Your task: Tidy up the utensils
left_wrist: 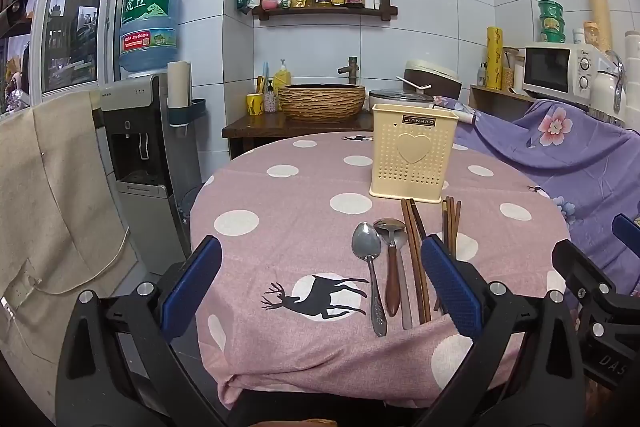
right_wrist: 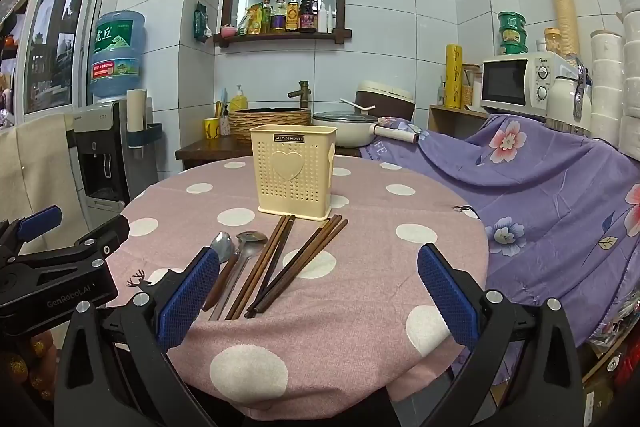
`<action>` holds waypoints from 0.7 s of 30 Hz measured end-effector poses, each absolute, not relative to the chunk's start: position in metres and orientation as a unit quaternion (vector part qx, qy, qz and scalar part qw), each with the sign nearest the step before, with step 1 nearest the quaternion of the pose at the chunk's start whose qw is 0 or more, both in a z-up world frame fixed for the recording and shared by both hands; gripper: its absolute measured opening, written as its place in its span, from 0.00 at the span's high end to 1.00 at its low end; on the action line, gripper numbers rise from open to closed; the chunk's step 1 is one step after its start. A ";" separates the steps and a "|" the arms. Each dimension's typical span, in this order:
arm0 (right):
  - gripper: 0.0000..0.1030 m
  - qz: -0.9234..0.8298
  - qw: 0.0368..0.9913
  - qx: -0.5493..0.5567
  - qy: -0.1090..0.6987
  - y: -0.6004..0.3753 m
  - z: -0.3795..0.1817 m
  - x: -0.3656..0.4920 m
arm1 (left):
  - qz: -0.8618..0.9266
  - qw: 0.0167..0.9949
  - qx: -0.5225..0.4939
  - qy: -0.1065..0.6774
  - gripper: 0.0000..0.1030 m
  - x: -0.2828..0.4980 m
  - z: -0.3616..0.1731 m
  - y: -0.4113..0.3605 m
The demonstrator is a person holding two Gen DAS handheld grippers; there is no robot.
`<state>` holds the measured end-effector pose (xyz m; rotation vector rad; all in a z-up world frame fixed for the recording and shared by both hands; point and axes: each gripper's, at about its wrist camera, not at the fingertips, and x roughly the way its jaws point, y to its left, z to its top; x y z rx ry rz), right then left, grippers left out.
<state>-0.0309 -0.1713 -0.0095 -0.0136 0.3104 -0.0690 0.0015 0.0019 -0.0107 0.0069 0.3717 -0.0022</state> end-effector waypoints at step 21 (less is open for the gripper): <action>0.06 -0.035 0.987 -0.007 0.155 -0.172 -0.010 -0.031 | -0.003 0.982 0.003 0.187 0.04 0.000 -0.003 0.003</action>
